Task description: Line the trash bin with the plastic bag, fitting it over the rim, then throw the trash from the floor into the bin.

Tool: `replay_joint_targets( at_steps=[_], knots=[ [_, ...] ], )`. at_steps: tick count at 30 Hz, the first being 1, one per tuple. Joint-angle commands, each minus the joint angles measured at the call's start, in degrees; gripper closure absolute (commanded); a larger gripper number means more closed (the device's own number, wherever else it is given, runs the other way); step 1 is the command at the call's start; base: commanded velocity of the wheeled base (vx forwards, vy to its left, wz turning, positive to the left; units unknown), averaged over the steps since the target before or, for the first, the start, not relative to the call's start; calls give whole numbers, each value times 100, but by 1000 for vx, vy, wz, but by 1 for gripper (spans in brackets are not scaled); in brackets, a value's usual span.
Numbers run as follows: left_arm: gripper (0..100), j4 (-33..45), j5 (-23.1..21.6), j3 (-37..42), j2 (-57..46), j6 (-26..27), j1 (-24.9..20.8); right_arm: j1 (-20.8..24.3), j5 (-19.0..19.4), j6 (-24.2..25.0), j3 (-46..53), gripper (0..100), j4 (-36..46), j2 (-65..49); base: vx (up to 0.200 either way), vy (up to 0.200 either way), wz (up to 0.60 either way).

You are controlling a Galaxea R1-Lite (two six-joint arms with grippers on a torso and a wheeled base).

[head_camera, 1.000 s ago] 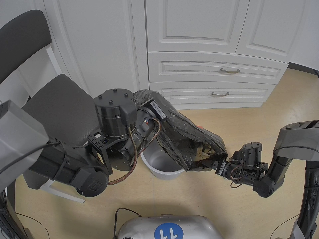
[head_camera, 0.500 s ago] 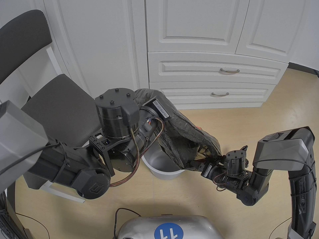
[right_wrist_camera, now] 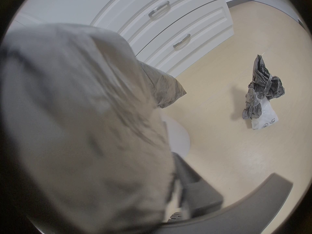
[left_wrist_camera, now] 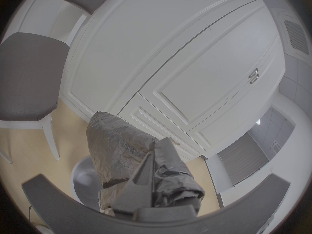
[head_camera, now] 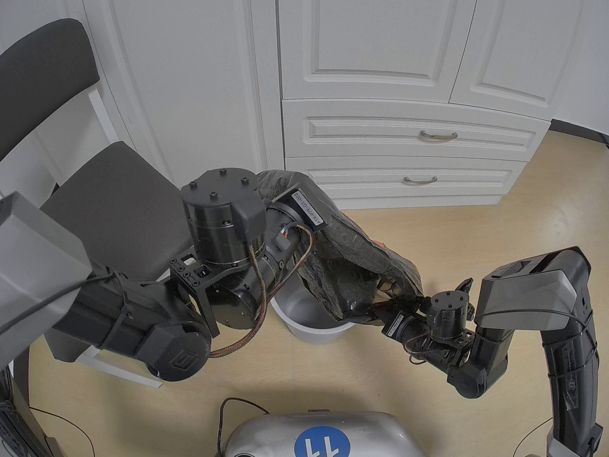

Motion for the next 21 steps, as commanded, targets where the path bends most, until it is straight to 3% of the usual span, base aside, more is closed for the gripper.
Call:
replay_joint_targets(
  at_steps=[1, 7, 12, 13, 15, 16, 18, 19, 21],
  knots=[
    [100, -2, 9, -1, -27, 0, -1, 0, 3, 1, 9, 100, -4, 24, 0, 0, 0],
    [100, -2, 9, 8, -36, 0, -1, -123, 12, -25, 106, 100, 49, -187, 0, 0, 0],
    [100, 24, 36, 96, -27, 105, 61, -378, 258, -351, 440, 100, 629, -1004, 0, 0, 0],
    [100, -11, 53, 333, -45, 343, 79, -519, 399, -649, 519, 100, 1121, -1549, 0, 0, 0],
    [100, -20, 44, 412, -63, 466, 87, -572, 434, -720, 528, 100, 1315, -1734, 0, 0, 0],
    [100, -20, 44, 738, -159, 984, 105, -739, 469, -878, 475, 100, 2211, -2428, 0, 0, 0],
    [100, -20, 36, 878, -194, 1195, 114, -827, 487, -957, 448, 100, 2633, -2762, 0, 0, 0],
    [100, -20, 36, 1133, -230, 1635, 149, -967, 583, -1177, 334, 100, 3433, -3281, 0, 0, 0],
    [100, -20, 27, 1397, -238, 2030, 202, -1081, 689, -1388, 281, 100, 4048, -3641, 0, 0, 0]
  ],
)
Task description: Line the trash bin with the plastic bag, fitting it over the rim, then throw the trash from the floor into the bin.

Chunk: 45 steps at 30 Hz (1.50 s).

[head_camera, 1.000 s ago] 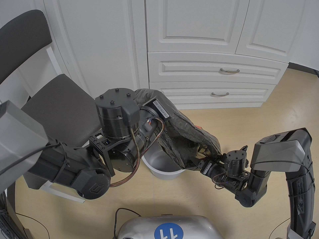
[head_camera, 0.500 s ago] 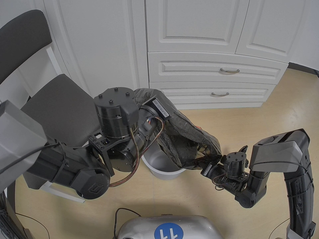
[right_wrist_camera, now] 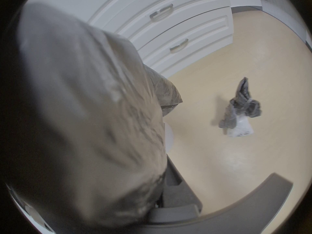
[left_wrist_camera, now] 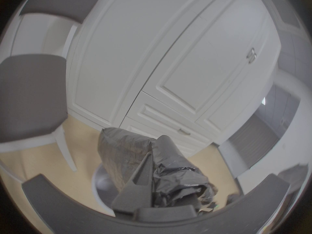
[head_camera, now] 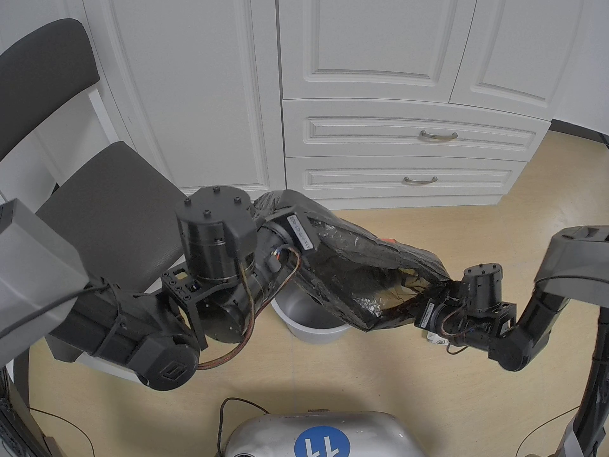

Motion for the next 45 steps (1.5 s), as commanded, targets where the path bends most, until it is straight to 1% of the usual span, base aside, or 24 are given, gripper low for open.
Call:
replay_joint_targets(
  at_steps=[1, 3, 6, 8, 10, 12, 13, 14, 15, 16, 21, 24, 25, 26, 27, 28, 29, 33, 35, 36, 37, 38, 43, 45],
  knots=[
    [100, -20, -4, 1053, -159, 1350, 149, -555, 304, -706, -128, 100, 1915, -2081, 0, 0, 0],
    [100, -20, -4, 1317, -150, 1693, 193, -599, 313, -900, -164, 100, 2178, -2240, 0, 0, 0],
    [100, -20, -12, 1615, -106, 2071, 228, -616, 278, -1040, -172, 100, 2231, -2301, 0, 0, 0],
    [100, -20, -21, 1712, -80, 2203, 263, -616, 269, -1146, -137, 100, 2257, -2363, 0, 0, 0],
    [100, -20, -21, 1739, -71, 2220, 272, -607, 234, -1304, -128, 100, 2433, -2442, 0, 0, 0],
    [100, -11, -21, 1756, -62, 2229, 263, -581, 146, -1497, -155, 100, 2820, -2661, 0, 0, 0],
    [100, -11, -21, 1756, -62, 2229, 263, -581, 146, -1497, -155, 100, 2820, -2661, 0, 0, 0],
    [100, -11, -21, 1756, -62, 2238, 263, -546, 58, -1594, -181, 100, 3128, -2855, 0, 0, 0],
    [100, -11, -21, 1756, -62, 2238, 263, -537, 41, -1612, -181, 100, 3180, -2890, 0, 0, 0],
    [100, -11, -21, 1756, -62, 2238, 272, -519, -38, -1779, -181, 100, 3505, -3092, 0, 0, 0],
    [100, -20, -21, 1747, -62, 2229, 272, -484, -241, -2561, -128, 100, 4507, -3681, 0, 0, 0],
    [100, -20, -21, 1739, -54, 2229, 254, -361, -390, -2833, -93, 100, 4850, -3786, 0, 0, 0],
    [100, -20, -21, 1739, -54, 2229, 254, -361, -390, -2833, -93, 100, 4850, -3786, 0, 0, 0],
    [100, -20, -21, 1730, -36, 2238, 245, -256, -557, -2904, -32, 100, 4920, -3725, 0, 0, 0],
    [100, -20, -21, 1730, -36, 2238, 245, -256, -557, -2904, -32, 100, 4920, -3725, 0, 0, 0],
    [100, -29, -21, 1730, -27, 2238, 237, -168, -750, -2992, 56, 100, 4929, -3646, 0, 0, 0],
    [100, -29, -21, 1721, -27, 2238, 237, -142, -794, -3044, 82, 100, 4929, -3611, 0, 0, 0],
    [100, -29, -12, 1721, -27, 2247, 245, -115, -1076, -3554, 337, 100, 4938, -3549, 0, 0, 0],
    [100, -29, -12, 1721, -27, 2247, 245, -106, -1199, -3941, 575, 100, 4938, -3567, 0, 0, 0],
    [100, -29, -12, 1721, -27, 2247, 245, -106, -1225, -4046, 627, 100, 4929, -3576, 0, 0, 0],
    [100, -29, -12, 1721, -27, 2247, 245, -106, -1225, -4046, 627, 100, 4929, -3576, 0, 0, 0],
    [100, -29, -12, 1721, -18, 2255, 245, -106, -1322, -4336, 742, 100, 4929, -3611, 0, 0, 0],
    [100, -29, -12, 1695, -18, 2247, 245, -106, -1295, -4310, 689, 100, 4850, -3593, 0, 0, 0],
    [100, -108, -12, 1659, -1, 2238, 254, -106, -1313, -4108, 583, 100, 4701, -3532, 0, 0, 0]
  ],
)
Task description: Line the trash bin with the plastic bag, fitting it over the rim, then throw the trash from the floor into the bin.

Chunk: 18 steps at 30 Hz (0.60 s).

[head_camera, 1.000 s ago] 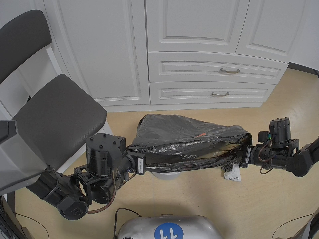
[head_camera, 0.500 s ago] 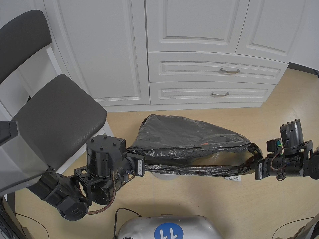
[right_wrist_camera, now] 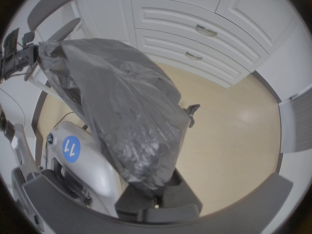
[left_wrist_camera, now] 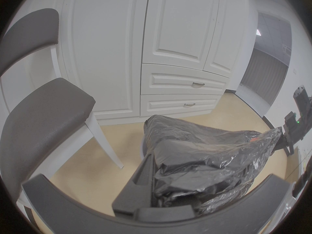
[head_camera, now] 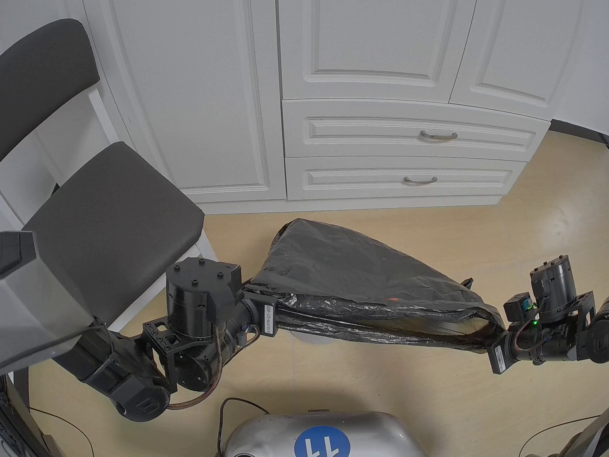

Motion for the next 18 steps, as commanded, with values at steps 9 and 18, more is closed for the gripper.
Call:
replay_joint_targets(
  at_steps=[9, 18],
  knots=[
    [100, -2599, 77, -843, 926, -48, 106, 393, -403, 1978, -431, 100, -3159, 967, 0, 0, 0],
    [100, -2828, 297, -1344, 741, -74, 317, 524, -869, 2532, -985, 100, -5787, 1767, 0, 0, 0]
  ],
)
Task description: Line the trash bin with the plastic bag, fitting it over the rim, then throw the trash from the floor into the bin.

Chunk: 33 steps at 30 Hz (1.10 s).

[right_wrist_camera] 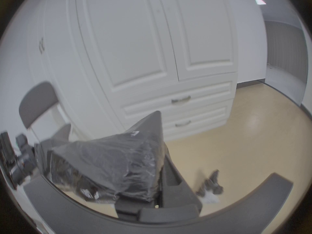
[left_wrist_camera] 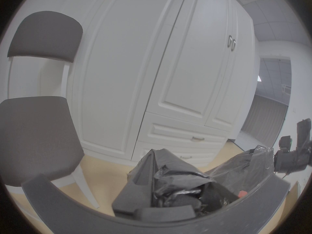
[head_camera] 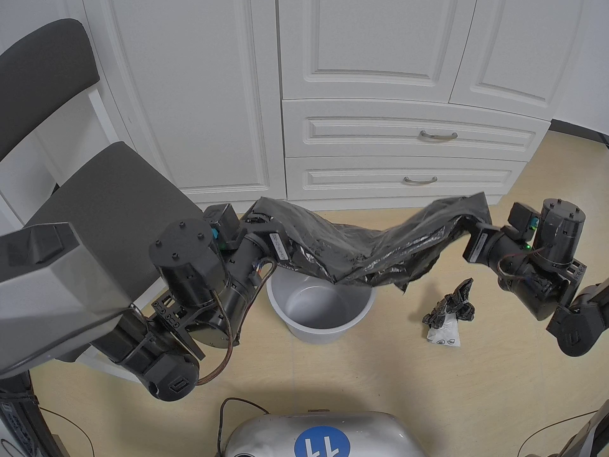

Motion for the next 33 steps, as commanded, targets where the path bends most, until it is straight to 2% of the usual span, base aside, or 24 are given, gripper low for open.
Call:
replay_joint_targets(
  at_steps=[1, 4, 5, 13, 14, 16, 20, 23, 24, 26, 29, 32, 33],
  knots=[
    [100, -329, 104, -459, 57, -17, 178, 174, -289, 451, -487, 100, -1182, 890, 0, 0, 0],
    [100, -329, 96, -459, -22, -17, 187, 183, -289, 495, -504, 100, -1402, 890, 0, 0, 0],
    [100, -329, 104, -442, -259, -17, 187, 192, -280, 495, -487, 100, -1736, 837, 0, 0, 0],
    [100, -249, 17, -108, -822, 45, 204, 289, -272, 276, -162, 100, -1595, 600, 0, 0, 0],
    [100, -118, -80, 86, -997, 89, 195, 306, -272, 38, -21, 100, -1410, 486, 0, 0, 0],
    [100, 181, -221, 463, -1208, 203, 178, 341, -272, -137, 137, 100, -1173, 310, 0, 0, 0],
    [100, 911, -704, 1202, -1516, 326, 99, 465, -263, -322, 410, 100, -347, -138, 0, 0, 0],
    [100, 1201, -1021, 1413, -1472, 300, 2, 640, -228, -454, 603, 100, 356, -499, 0, 0, 0],
    [100, 1201, -1021, 1413, -1472, 300, 2, 640, -228, -454, 603, 100, 356, -499, 0, 0, 0],
    [100, 1236, -1108, 1457, -1191, 282, 28, 930, -184, -533, 805, 100, 866, -622, 0, 0, 0],
    [100, 1236, -1196, 1545, -945, 282, 37, 1220, -140, -533, 955, 100, 963, -411, 0, 0, 0],
    [100, 1227, -1381, 1632, -690, 273, 37, 1256, -149, -524, 981, 100, 910, -138, 0, 0, 0],
    [100, 1166, -1557, 1641, -285, 229, 46, 1256, -140, -524, 998, 100, 892, 81, 0, 0, 0]
  ],
)
